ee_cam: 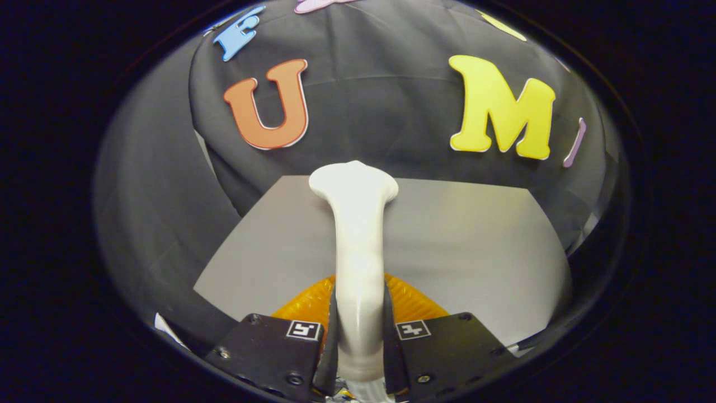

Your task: Iron the clothes twice with a garment steamer, once on the left side and once on the right side.

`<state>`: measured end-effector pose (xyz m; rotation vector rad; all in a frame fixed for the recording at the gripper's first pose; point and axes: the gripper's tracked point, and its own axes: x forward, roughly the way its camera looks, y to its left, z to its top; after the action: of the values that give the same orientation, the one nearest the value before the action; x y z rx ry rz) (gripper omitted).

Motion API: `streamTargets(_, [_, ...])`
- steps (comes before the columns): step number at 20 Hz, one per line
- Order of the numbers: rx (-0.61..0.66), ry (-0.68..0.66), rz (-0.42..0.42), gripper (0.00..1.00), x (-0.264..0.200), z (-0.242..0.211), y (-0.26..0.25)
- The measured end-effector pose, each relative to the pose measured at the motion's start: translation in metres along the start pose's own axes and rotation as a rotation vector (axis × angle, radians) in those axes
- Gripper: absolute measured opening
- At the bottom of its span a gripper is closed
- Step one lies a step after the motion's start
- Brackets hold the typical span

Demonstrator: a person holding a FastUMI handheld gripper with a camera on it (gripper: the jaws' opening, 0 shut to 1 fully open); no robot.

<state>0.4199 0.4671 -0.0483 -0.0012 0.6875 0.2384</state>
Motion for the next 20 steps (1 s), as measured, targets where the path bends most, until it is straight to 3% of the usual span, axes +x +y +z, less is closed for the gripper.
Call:
streamTargets(9, [0.013, -0.224, 0.084, 0.36, -0.109, 0.028, -0.029])
streamTargets(20, [0.026, -0.498, -0.046, 0.35, -0.26, 0.025, -0.126])
